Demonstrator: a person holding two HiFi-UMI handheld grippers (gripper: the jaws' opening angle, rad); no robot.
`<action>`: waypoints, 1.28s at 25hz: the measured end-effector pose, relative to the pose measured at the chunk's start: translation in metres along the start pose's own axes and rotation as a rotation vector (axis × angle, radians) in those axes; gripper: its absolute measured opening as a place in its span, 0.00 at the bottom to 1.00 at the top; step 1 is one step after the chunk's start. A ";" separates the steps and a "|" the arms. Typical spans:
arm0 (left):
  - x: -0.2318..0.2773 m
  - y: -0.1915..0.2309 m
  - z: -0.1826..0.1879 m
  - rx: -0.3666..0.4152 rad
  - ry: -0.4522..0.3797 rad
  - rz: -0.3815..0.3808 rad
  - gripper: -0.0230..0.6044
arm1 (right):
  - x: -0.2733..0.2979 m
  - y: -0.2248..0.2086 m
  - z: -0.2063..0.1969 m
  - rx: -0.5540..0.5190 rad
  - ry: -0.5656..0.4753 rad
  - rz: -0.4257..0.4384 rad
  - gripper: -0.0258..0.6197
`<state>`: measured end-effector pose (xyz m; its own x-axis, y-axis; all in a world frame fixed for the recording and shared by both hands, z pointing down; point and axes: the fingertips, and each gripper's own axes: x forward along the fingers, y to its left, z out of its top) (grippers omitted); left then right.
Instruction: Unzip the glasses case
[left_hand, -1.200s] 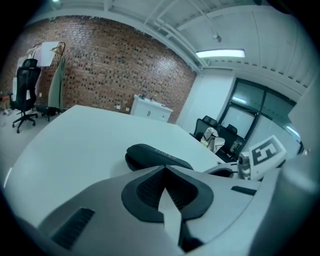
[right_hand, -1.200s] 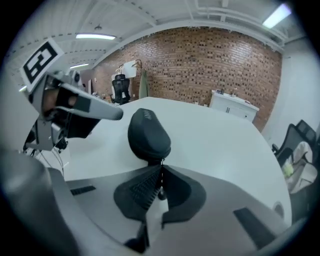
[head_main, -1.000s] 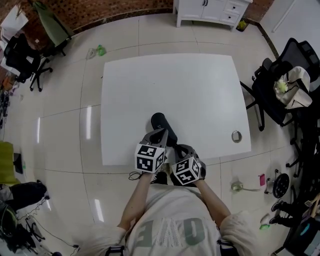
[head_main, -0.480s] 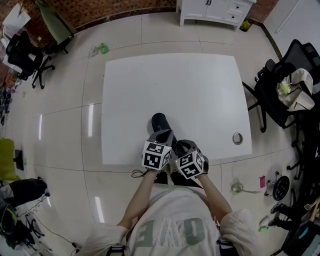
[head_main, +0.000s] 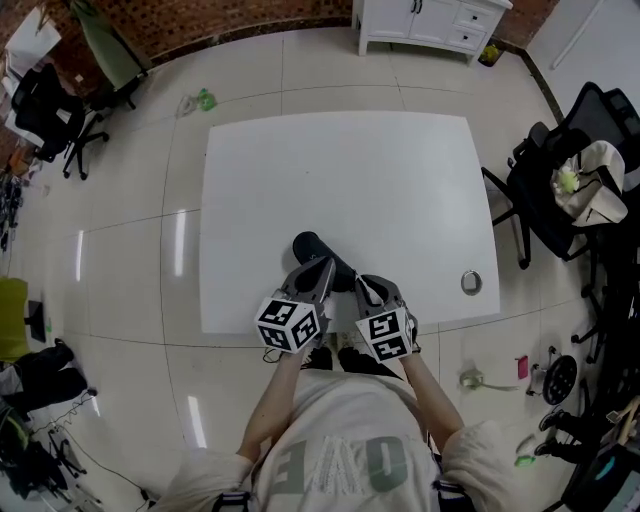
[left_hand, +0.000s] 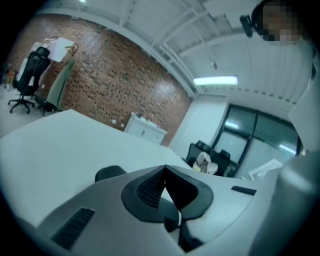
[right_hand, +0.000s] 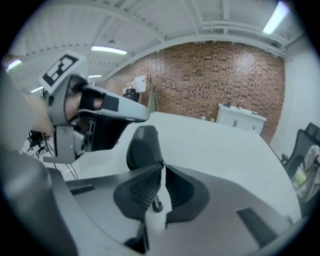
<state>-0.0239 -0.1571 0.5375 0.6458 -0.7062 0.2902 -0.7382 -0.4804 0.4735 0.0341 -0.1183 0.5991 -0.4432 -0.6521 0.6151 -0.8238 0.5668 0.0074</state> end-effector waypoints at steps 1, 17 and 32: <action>-0.006 0.001 0.015 -0.029 -0.076 -0.007 0.04 | -0.010 -0.005 0.008 0.043 -0.039 -0.003 0.04; -0.075 0.003 0.033 -0.058 -0.274 0.130 0.04 | -0.090 -0.050 0.057 0.375 -0.363 -0.021 0.04; -0.222 -0.092 -0.047 -0.046 -0.342 0.011 0.04 | -0.194 0.088 -0.005 0.383 -0.393 0.002 0.04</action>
<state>-0.0902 0.0683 0.4688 0.5291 -0.8485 0.0037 -0.7305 -0.4533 0.5107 0.0494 0.0602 0.4848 -0.4827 -0.8319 0.2739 -0.8603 0.3918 -0.3260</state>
